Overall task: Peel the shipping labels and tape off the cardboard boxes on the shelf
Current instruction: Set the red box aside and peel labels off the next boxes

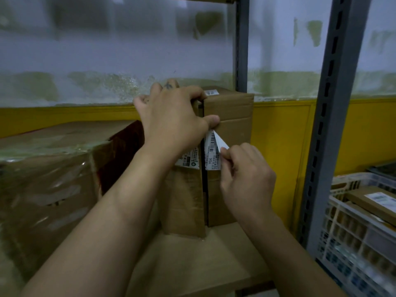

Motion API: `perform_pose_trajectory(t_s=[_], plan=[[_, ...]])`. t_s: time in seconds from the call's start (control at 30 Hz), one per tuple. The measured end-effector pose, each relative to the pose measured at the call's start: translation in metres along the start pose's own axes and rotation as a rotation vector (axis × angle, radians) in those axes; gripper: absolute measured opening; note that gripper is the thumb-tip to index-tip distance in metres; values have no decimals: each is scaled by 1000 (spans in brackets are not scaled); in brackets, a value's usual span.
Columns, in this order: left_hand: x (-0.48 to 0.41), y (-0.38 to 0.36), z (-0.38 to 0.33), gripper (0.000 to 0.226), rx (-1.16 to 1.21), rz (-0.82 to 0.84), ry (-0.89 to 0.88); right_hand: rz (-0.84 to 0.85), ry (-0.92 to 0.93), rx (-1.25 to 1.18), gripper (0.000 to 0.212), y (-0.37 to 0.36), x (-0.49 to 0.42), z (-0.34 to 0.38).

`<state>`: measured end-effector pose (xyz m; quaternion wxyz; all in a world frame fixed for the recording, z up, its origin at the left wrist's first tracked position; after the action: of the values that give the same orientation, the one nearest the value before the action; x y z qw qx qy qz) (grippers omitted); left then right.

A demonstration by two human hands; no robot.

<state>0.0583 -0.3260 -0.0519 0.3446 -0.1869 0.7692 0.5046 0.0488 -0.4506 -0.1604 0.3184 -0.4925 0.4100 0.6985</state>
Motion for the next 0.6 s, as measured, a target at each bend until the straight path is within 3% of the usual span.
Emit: perform_pose_trajectory(t_s=[0.23, 0.6], plan=[[-8, 5, 7, 45, 43, 62, 35, 68, 77, 20, 8, 6, -1, -1], [-8, 2, 6, 43, 42, 29, 28, 115, 115, -8, 6, 10, -2, -6]])
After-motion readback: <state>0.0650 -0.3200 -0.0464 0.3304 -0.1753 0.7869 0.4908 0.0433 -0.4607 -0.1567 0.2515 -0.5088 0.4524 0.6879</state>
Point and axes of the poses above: each hand's wrist, its own x-axis away from the middle knuckle, its own y-axis out of the back of the hand, z = x × y, the point moved 1 cm from there along -x, towards the middle knuckle, and after that the axes turned 7 degrees about z, right-handed, at the moved point
